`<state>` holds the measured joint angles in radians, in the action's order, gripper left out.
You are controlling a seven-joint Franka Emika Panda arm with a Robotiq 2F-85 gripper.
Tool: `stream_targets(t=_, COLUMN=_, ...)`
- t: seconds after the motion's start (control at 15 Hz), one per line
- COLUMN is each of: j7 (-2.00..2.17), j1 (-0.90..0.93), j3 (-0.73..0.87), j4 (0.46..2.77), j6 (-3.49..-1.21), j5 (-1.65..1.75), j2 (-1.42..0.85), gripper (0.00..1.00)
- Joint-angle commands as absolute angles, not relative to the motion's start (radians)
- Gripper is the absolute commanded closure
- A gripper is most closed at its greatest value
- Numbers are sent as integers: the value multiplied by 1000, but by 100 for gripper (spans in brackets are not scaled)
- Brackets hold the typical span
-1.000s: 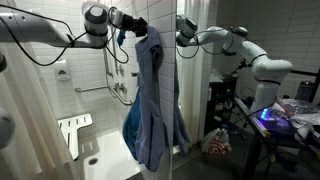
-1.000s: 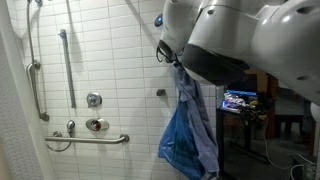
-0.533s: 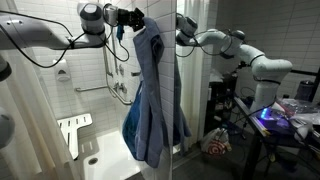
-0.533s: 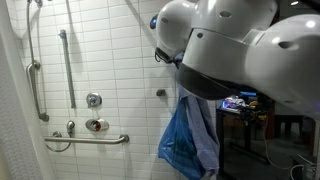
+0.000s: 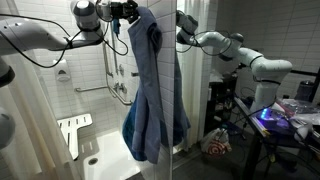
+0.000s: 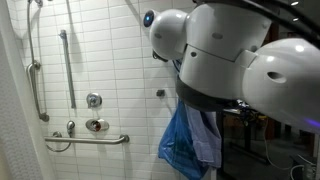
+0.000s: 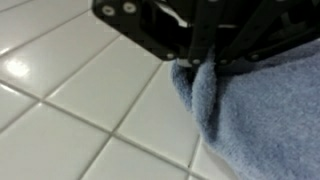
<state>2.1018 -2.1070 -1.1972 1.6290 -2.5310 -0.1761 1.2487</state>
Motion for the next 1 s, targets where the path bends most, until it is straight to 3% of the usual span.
stream_targets(t=0.0, j7=2175, j1=-2123, j3=-1139, j4=1622, j6=-2534, j5=-161, j2=1298, gripper=99)
stream_targets(t=0.4, j7=2193, j1=-2064, j3=-1080, j4=1733, j6=-2589, j5=-155, j2=1330, gripper=99)
stream_targets(t=0.93, j7=1969, j1=-1945, j3=-1117, j4=1886, j6=-2846, j5=-131, j2=1259, gripper=99)
